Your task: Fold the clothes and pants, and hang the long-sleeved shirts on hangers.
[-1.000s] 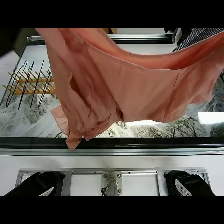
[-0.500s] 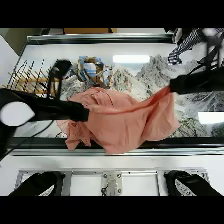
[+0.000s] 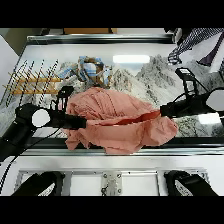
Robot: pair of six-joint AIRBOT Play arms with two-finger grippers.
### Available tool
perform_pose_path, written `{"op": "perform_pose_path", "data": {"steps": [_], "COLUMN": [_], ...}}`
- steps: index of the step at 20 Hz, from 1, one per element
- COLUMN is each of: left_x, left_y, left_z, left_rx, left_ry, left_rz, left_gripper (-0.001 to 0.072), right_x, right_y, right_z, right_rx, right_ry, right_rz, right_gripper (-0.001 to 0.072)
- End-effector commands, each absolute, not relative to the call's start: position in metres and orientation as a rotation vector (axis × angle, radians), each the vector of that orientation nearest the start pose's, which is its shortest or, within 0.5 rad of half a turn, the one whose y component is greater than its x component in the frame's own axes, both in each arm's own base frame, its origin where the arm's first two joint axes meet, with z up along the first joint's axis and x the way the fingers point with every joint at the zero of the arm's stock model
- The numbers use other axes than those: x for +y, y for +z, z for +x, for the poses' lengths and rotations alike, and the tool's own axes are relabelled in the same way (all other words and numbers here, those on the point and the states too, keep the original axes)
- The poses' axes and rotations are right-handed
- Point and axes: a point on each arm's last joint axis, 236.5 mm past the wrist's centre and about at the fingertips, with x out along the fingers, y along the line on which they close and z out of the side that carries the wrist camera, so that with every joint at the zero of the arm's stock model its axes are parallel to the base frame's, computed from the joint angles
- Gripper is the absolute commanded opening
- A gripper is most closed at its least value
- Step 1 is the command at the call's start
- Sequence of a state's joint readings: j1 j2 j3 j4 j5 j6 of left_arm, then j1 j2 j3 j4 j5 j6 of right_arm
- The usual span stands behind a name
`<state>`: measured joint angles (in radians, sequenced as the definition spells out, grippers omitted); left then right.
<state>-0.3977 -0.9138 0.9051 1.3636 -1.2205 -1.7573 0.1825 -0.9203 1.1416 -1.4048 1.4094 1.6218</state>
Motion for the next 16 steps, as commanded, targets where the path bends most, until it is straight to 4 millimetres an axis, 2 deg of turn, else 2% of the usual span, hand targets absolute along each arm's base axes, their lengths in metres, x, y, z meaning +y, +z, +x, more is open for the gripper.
{"op": "perform_pose_path", "data": {"steps": [1, 2, 3, 5, 7, 9, 11, 13, 16], "left_x": [-0.154, -0.156, -0.158, -0.166, -0.181, -0.202, -0.217, -0.215, -0.19], "left_y": [0.037, 0.045, 0.057, 0.078, 0.086, 0.077, 0.062, 0.051, 0.064], "left_z": [0.266, 0.271, 0.277, 0.282, 0.276, 0.261, 0.256, 0.265, 0.311], "left_rx": [1.252, 1.225, 1.198, 1.155, 1.143, 1.154, 1.149, 1.157, 1.119], "left_ry": [-0.356, -0.36, -0.367, -0.39, -0.44, -0.494, -0.526, -0.481, -0.362], "left_rz": [-0.093, -0.098, -0.104, -0.098, -0.07, -0.034, 0.032, 0.13, 0.221], "left_gripper": [0.0131, 0.0495, 0.0691, 0.0688, 0.0688, 0.0688, 0.0688, 0.0688, 0.0688], "right_x": [0.107, 0.113, 0.117, 0.121, 0.123, 0.123, 0.123, 0.124, 0.125], "right_y": [0.115, 0.114, 0.113, 0.113, 0.114, 0.115, 0.115, 0.115, 0.115], "right_z": [0.273, 0.271, 0.27, 0.273, 0.28, 0.283, 0.282, 0.281, 0.281], "right_rx": [1.196, 1.199, 1.2, 1.197, 1.177, 1.166, 1.167, 1.17, 1.17], "right_ry": [0.28, 0.298, 0.31, 0.303, 0.291, 0.281, 0.282, 0.283, 0.287], "right_rz": [0.066, 0.054, 0.047, 0.065, 0.091, 0.11, 0.11, 0.111, 0.114], "right_gripper": [0.0007, 0.0007, 0.0007, 0.0007, 0.0007, 0.0008, 0.0007, 0.0008, 0.0011]}}
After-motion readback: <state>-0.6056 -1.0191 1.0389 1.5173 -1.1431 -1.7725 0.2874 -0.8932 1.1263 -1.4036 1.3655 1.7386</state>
